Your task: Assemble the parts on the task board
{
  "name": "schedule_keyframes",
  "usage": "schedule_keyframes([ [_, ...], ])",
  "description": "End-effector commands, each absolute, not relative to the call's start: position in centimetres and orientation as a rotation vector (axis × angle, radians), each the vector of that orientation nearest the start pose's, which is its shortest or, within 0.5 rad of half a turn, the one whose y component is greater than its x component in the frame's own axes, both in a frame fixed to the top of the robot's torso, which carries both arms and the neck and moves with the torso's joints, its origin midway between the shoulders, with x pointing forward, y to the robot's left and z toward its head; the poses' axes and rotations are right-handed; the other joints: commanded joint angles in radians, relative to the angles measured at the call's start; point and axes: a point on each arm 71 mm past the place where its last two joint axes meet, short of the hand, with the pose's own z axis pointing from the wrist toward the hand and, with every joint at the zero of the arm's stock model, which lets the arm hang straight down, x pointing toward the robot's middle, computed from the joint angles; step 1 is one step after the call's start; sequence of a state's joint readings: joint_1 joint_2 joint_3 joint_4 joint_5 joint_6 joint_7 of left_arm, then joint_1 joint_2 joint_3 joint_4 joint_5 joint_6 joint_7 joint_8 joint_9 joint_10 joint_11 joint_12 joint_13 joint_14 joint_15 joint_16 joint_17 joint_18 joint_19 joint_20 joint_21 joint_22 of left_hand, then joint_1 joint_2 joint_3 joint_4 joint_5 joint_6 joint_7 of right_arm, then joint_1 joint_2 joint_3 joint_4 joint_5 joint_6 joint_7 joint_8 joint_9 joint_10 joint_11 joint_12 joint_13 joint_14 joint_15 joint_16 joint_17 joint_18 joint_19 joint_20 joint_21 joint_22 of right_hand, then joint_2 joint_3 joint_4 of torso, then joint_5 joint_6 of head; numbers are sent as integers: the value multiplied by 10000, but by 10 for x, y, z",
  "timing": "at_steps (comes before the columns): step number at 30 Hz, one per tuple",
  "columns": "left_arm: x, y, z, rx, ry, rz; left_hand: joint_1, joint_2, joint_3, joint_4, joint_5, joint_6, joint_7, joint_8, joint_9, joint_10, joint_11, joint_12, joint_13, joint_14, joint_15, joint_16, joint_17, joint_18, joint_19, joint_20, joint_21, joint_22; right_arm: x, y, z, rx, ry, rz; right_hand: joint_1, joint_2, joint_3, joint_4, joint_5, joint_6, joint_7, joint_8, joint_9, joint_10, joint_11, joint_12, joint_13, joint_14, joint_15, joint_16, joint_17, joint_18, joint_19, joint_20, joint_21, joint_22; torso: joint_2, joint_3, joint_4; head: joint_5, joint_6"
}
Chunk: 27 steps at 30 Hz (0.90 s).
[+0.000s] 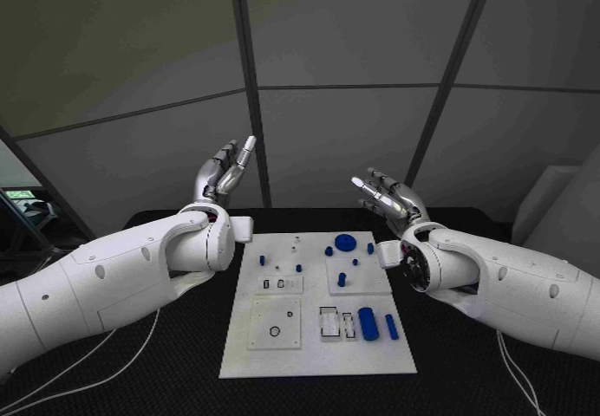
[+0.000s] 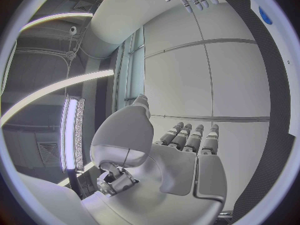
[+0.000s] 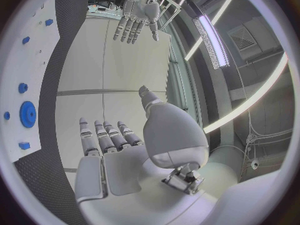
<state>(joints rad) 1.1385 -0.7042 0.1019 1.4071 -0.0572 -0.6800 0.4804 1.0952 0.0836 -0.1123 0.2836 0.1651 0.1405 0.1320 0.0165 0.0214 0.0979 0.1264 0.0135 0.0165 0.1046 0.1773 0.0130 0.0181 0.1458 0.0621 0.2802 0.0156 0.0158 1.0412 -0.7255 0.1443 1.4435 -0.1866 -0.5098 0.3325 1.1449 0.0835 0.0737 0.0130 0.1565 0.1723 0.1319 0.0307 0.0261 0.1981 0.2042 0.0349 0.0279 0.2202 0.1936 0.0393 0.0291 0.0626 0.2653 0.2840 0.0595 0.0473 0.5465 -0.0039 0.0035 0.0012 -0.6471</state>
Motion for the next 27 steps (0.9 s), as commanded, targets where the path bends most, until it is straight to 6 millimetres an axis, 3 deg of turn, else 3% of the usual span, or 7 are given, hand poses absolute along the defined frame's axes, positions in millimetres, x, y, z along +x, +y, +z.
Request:
schedule_keyframes([
  [1,520,196,-158,-10805,10988,-13408,257,100,-64,21,34,268,503,92,36,186,206,62,32,120,92,71,21,222,10,93,63,24,502,-177,-197,10014,14896,14411,1740,32,182,-978,85,3037,1228,657,356,4009,292,821,348,3829,192,830,303,678,2734,68,1035,483,1,-1,1,-1,0],
  [5,520,196,-158,-10805,10988,-13408,940,212,125,-228,33,1283,849,297,160,1183,585,248,154,1174,128,303,165,305,517,125,313,169,503,-177,-197,9909,15020,14445,2263,-66,390,-1477,71,5404,948,1136,549,6475,92,1282,421,6251,-35,1271,387,1064,3936,76,1480,593,1,-1,1,-1,0],
  [6,516,216,-156,-10705,10803,-13593,1088,194,145,-289,27,1678,975,385,207,1686,734,357,211,1727,175,449,236,276,808,130,456,245,510,-195,-185,5614,14171,12285,2354,-88,471,-1591,76,6140,908,1277,598,6850,-47,1327,404,6653,-154,1341,390,1176,4247,55,1612,617,186,-16,-113,79,-120],
  [7,516,216,-155,-10694,10796,-13621,1235,158,146,-350,16,2021,1050,449,237,2121,828,429,243,2263,237,586,289,198,1178,126,637,337,511,-196,-183,5160,14165,12066,2371,-85,573,-1666,91,6548,865,1297,580,7173,-140,1287,347,7005,-253,1342,359,1194,4599,30,1746,632,209,-14,-102,80,-139],
  [11,514,218,-155,-10703,10850,-13699,1828,-70,101,-617,-1,3659,1196,746,363,4738,1120,919,422,5727,389,1491,625,38,4630,110,2297,1119,515,-195,-177,3411,14447,11223,2327,-250,980,-1939,130,7313,716,1211,465,8141,-381,1063,333,8012,-570,1291,364,1229,5460,-238,2014,608,254,23,-71,117,-152],
  [16,510,220,-154,-10603,11143,-13843,2586,-276,87,-1051,-6,6638,1136,1417,604,7560,801,1584,555,7943,-88,2117,915,372,6744,-24,3307,1456,522,-193,-169,1289,15083,9940,2000,-546,1474,-2077,263,7940,544,1063,414,8991,-636,725,337,9148,-917,1298,436,1227,6500,-670,2432,664,421,48,-40,63,-118],
  [27,489,211,-144,-9938,11735,-14727,3157,-204,6,-1345,1,7863,797,1472,484,9162,362,1558,545,9684,-593,2008,1467,383,8241,-507,3827,1544,532,-185,-155,-2103,15773,6856,1771,-1219,1673,-2131,873,8820,229,903,424,10160,-1169,333,382,12552,-1894,2977,1576,1185,8993,-1917,4891,1854,1015,-33,103,-24,36],
])
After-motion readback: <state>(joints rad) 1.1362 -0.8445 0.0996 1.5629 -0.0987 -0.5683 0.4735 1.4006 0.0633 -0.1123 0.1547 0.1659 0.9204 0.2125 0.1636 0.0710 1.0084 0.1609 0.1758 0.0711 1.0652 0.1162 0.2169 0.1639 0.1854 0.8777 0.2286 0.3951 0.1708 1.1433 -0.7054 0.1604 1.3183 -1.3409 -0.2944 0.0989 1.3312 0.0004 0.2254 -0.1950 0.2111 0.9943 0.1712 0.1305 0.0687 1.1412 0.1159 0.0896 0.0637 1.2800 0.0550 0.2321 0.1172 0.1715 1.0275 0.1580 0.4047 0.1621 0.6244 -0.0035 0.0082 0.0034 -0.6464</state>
